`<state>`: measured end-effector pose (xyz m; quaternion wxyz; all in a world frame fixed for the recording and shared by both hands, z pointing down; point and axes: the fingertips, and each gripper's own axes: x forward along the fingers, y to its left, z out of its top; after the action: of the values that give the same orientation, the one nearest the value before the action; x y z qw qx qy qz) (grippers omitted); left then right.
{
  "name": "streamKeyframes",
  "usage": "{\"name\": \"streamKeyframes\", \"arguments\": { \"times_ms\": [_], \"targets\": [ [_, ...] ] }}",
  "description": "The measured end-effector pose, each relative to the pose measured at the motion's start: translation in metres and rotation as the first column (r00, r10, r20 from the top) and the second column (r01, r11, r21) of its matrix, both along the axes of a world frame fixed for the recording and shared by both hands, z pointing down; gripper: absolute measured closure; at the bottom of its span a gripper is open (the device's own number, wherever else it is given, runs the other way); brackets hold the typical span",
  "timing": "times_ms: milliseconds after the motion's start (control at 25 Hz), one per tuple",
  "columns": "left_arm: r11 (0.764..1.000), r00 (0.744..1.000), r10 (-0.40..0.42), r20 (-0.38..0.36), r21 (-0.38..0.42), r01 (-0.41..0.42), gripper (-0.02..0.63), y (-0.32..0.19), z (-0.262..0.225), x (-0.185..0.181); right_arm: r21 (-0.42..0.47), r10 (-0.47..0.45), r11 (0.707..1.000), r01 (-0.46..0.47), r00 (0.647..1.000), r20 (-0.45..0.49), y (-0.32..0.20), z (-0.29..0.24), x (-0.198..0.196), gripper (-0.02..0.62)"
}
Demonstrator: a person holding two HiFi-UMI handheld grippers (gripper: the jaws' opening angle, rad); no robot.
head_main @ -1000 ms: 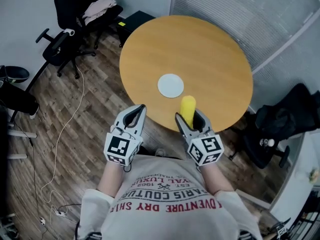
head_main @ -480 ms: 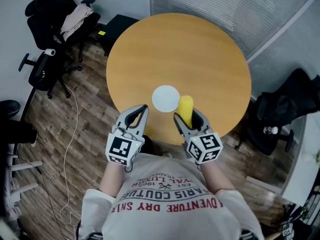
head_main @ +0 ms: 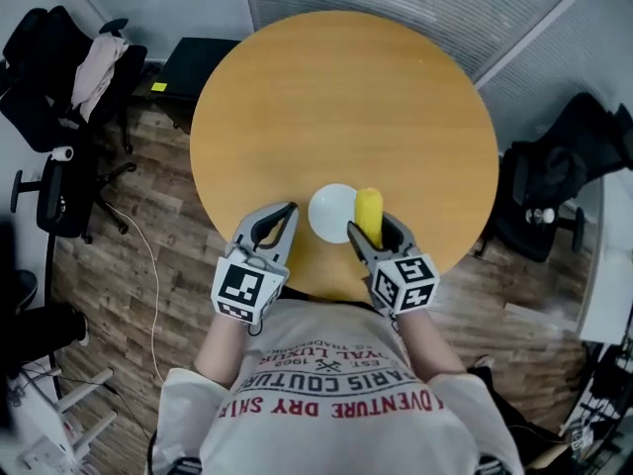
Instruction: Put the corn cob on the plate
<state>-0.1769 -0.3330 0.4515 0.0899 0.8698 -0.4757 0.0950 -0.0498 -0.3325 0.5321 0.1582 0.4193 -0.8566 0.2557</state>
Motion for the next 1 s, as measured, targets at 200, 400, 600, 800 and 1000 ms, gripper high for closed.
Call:
{"name": "streamKeyframes", "arguments": {
  "times_ms": [200, 400, 600, 800, 1000],
  "targets": [
    [0.994, 0.995, 0.096, -0.005, -0.048, -0.096, 0.572, -0.022, 0.027, -0.003, -0.114, 0.045, 0.992, -0.053, 0.997, -0.067, -0.010, 0.045, -0.008, 0.333],
    [0.987, 0.990, 0.141, -0.021, -0.080, -0.142, 0.572, -0.037, 0.049, -0.010, -0.166, 0.071, 0.982, -0.093, 0.989, -0.131, -0.022, 0.083, -0.016, 0.333],
    [0.979, 0.987, 0.161, -0.023, -0.120, -0.162, 0.572, -0.043, 0.072, -0.012, -0.233, 0.051, 0.967, -0.099, 0.978, -0.203, -0.024, 0.122, -0.020, 0.333],
    [0.975, 0.986, 0.166, -0.034, -0.142, -0.169, 0.572, -0.051, 0.082, -0.021, -0.295, 0.017, 0.951, -0.089, 0.971, -0.238, -0.028, 0.146, -0.031, 0.331],
    [0.974, 0.987, 0.159, -0.032, -0.160, -0.162, 0.572, -0.057, 0.089, -0.027, -0.363, -0.028, 0.928, -0.082, 0.957, -0.288, -0.026, 0.168, -0.033, 0.331]
  ]
}}
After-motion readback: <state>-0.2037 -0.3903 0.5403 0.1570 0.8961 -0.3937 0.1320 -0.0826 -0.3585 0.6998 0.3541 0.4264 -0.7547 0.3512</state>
